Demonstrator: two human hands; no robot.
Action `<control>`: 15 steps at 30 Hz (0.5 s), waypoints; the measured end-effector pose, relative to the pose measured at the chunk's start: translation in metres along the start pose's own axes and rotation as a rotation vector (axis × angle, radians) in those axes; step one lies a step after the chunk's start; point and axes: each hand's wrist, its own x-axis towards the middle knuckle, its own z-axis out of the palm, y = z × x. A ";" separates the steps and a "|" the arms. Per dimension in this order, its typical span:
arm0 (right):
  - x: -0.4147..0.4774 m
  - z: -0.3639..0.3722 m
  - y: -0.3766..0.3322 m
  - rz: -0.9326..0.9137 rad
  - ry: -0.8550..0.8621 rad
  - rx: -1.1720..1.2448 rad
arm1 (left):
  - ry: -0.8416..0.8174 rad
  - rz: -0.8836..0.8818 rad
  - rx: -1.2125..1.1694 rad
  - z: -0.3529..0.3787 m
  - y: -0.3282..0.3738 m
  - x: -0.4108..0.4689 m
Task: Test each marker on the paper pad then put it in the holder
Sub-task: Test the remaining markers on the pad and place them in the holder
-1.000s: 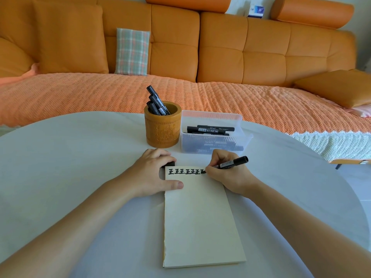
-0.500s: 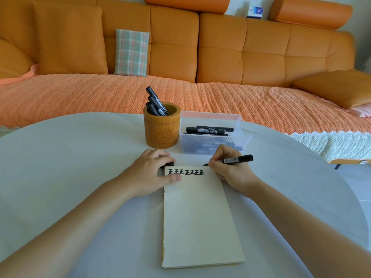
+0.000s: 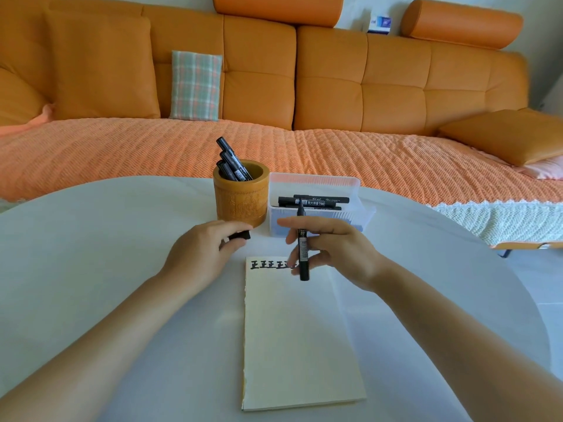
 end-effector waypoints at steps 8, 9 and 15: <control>0.003 0.003 0.003 -0.084 0.167 -0.639 | 0.027 -0.090 -0.175 -0.008 0.017 0.003; 0.003 0.003 0.003 -0.083 0.199 -0.668 | 0.023 -0.082 -0.183 -0.009 0.017 0.003; 0.002 0.003 0.003 -0.053 0.237 -0.743 | -0.002 -0.059 -0.191 -0.011 0.017 0.003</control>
